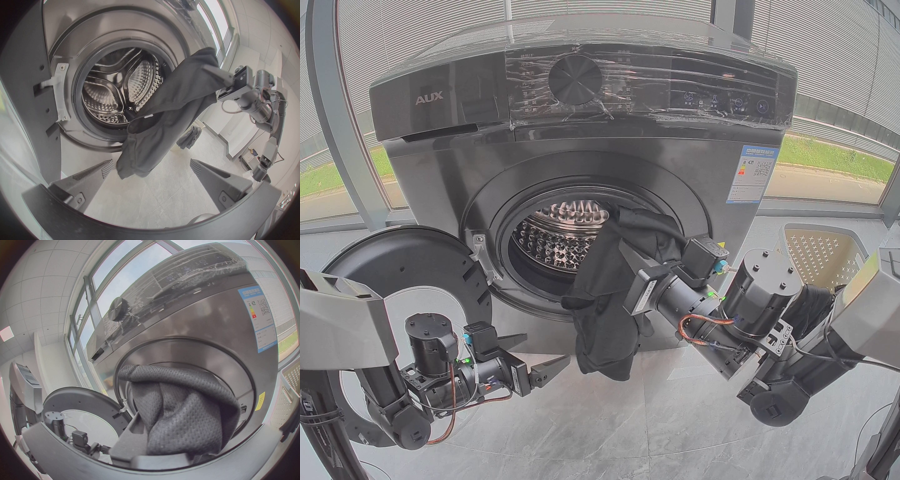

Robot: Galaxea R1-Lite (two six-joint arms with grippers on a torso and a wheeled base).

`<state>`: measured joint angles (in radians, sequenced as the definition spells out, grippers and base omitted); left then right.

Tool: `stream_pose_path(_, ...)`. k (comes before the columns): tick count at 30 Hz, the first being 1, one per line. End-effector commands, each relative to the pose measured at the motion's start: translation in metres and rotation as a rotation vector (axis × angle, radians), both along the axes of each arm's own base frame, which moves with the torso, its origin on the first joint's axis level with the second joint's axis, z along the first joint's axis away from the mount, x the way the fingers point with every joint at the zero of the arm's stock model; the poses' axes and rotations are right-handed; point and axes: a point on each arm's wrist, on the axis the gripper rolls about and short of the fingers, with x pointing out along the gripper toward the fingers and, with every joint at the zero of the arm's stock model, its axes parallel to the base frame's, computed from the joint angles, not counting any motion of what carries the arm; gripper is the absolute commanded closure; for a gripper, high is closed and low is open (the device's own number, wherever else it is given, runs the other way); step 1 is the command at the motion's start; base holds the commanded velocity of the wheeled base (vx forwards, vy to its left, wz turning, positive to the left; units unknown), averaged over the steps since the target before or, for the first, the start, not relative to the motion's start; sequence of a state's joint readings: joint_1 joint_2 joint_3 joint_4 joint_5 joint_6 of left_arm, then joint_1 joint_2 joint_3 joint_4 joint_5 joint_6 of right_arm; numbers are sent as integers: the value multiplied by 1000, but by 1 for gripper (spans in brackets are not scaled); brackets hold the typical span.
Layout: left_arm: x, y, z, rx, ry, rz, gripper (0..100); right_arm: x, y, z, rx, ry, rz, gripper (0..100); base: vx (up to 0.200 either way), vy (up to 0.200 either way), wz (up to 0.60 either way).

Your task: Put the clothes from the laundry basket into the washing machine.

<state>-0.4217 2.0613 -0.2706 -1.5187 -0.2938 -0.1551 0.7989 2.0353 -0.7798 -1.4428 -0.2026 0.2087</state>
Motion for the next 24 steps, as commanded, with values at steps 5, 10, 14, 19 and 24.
stream_pose_path(5, 10, -5, -23, 26, 59, -4, 0, -17, 5, 14, 25, -23, 43, 100, 0, 0, 0)
stream_pose_path(10, 14, -13, -28, 19, 61, -49, 0, -20, 3, 12, 17, -15, 46, 100, 0, 0, 0)
stream_pose_path(14, 23, -17, -37, 22, 62, -50, 0, -22, 2, 13, 17, -15, 48, 100, 0, 0, 0)
stream_pose_path(19, 36, -22, -44, 21, 48, -45, 0, -26, 5, 13, 19, -17, 63, 100, 0, 0, 0)
stream_pose_path(24, 42, -24, -48, 43, 22, -45, 0, -31, 5, 16, 21, -20, 74, 100, 0, 0, 0)
